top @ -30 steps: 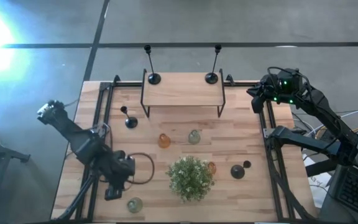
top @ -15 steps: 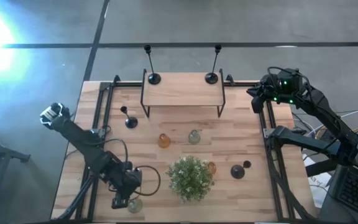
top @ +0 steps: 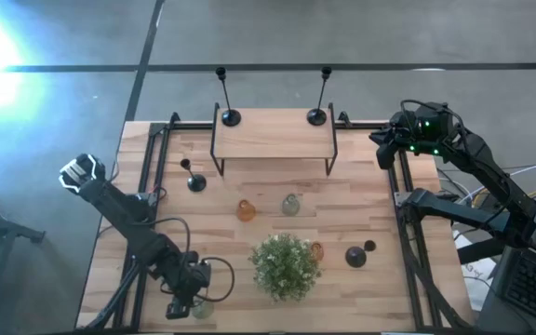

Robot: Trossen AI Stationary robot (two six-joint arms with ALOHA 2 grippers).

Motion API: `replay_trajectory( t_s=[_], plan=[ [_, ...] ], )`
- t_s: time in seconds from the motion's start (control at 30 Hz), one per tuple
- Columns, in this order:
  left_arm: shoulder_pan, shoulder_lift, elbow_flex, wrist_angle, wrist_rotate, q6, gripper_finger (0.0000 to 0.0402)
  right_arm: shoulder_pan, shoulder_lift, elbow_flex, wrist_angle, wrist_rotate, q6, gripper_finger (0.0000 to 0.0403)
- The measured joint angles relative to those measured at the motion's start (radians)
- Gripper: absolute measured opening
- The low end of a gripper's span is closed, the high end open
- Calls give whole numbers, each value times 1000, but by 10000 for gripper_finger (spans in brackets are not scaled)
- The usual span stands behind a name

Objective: Pick & Place candle stick holders
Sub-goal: Put the left green glass candle holder on the shelf

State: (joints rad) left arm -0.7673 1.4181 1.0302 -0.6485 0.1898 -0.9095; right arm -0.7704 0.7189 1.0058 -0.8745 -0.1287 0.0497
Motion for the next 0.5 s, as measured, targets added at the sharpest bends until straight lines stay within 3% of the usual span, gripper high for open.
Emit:
replay_trajectory(
  t_s=[0.5],
  plan=[
    [0, 0, -119, 195, 0, 7, 193, 0, 0, 0, 0, 0, 0, 43]
  ],
)
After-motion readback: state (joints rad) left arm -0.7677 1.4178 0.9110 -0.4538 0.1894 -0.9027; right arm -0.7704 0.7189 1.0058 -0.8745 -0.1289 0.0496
